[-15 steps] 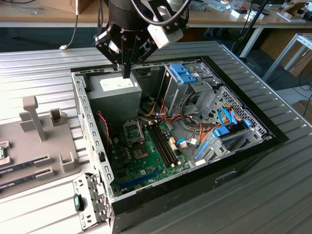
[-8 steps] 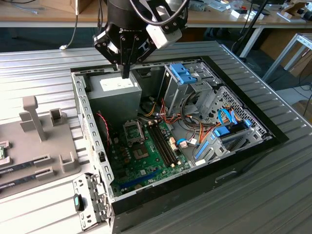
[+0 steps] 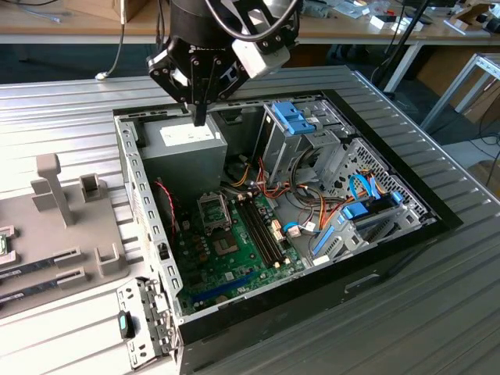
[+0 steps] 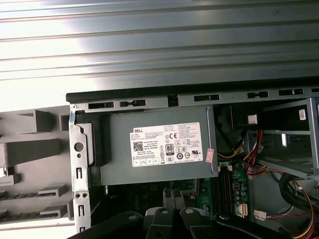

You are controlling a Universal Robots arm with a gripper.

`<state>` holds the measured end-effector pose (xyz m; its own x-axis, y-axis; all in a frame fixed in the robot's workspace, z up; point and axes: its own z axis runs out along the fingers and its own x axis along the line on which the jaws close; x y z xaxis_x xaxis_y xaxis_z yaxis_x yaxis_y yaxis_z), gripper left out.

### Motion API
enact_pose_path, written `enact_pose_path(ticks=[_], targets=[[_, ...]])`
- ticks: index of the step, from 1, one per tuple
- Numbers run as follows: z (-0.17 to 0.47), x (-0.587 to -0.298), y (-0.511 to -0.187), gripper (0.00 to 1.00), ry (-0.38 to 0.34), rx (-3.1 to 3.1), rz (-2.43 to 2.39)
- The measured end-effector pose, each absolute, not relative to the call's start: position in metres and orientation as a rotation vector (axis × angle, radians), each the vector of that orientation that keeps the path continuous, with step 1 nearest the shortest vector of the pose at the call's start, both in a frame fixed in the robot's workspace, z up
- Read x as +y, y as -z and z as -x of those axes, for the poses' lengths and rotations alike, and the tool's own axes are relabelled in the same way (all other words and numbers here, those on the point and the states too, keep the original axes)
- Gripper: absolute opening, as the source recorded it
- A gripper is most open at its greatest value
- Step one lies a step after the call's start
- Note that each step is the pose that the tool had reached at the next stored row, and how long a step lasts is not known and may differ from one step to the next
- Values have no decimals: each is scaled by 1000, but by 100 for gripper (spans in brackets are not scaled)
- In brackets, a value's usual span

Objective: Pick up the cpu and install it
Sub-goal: 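Reach for the cpu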

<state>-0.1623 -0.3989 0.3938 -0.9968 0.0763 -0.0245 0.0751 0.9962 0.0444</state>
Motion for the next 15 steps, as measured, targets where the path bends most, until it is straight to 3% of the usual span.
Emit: enact_pose_path(ticks=[15], targets=[[166,-399,-394,11,-68,3112,-118]])
